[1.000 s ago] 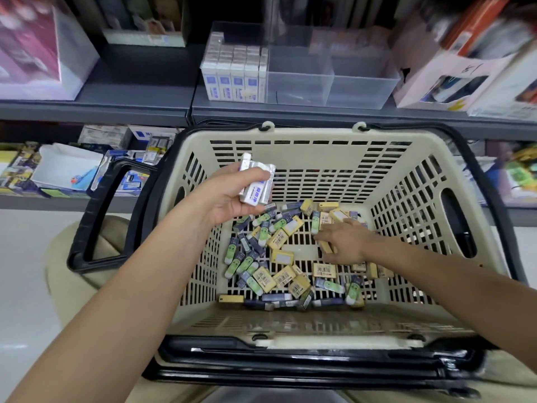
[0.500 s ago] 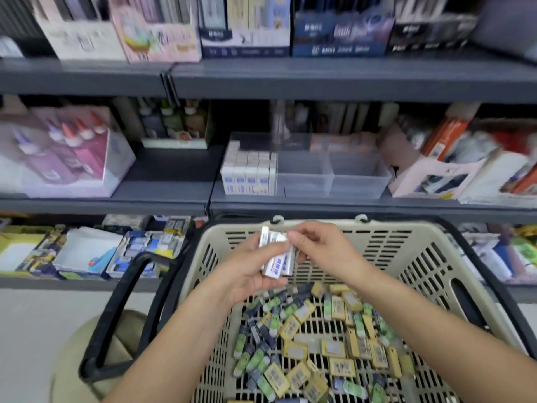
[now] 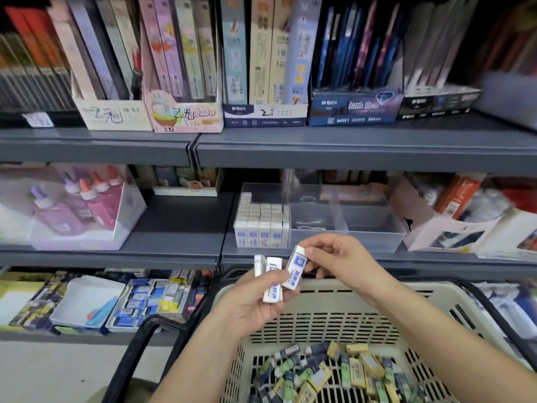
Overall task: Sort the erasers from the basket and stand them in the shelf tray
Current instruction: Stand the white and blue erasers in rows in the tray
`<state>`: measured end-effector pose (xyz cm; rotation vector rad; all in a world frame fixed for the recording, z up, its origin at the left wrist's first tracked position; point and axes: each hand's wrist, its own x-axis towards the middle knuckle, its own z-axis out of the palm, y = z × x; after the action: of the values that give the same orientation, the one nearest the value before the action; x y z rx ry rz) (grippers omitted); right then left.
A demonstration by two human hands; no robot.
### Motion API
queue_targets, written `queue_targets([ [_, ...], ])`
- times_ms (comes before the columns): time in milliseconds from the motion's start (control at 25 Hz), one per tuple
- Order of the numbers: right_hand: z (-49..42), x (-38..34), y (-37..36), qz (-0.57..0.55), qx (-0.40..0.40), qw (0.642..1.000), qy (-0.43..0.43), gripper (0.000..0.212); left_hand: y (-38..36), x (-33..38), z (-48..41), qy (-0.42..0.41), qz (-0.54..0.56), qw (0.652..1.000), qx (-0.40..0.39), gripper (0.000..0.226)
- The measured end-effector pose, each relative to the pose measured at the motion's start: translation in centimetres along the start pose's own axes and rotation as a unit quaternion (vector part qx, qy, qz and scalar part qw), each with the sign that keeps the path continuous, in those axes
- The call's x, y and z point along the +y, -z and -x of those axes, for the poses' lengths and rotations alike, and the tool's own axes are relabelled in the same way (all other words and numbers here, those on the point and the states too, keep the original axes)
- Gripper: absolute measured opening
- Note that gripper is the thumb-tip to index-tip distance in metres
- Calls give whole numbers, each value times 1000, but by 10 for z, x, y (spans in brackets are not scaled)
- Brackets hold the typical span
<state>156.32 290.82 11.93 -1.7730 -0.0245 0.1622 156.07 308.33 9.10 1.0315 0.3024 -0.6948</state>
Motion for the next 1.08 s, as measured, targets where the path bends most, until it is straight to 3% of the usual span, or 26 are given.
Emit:
queue_targets([
  [120, -21, -11, 4, -3, 4, 1000, 16, 5, -2, 20, -10, -49, -30, 998, 4, 25],
  [240, -53, -15, 1, -12, 57, 998, 12, 6, 4, 37, -30, -174, -99, 974, 109, 28],
  [400, -112, -20, -15, -36, 134, 990, 6, 7, 25, 46, -50, -281, -84, 934, 204, 24],
  [480, -144, -22, -21, 25, 160, 987, -6, 10, 34, 43, -56, -290, -62, 931, 214, 23],
  [560, -168, -22, -23, 203, 134, 969, -37, 34, 39, 43, -60, -286, -49, 935, 205, 23],
  [640, -183, -24, -29, 310, 123, 943, 7, 38, 43, 47, -62, -280, -44, 939, 196, 23],
  [720, -200, -23, -38, 339, 143, 927, 73, 32, 48, 51, -63, -271, -34, 943, 192, 23],
  [920, -228, -14, -56, 336, 29, 941, 32, 16, 49, 49, -67, -237, -35, 951, 196, 19],
  [1080, -226, -15, -52, 356, -1, 934, 25, 24, 47, 49, -69, -224, -38, 956, 188, 19],
])
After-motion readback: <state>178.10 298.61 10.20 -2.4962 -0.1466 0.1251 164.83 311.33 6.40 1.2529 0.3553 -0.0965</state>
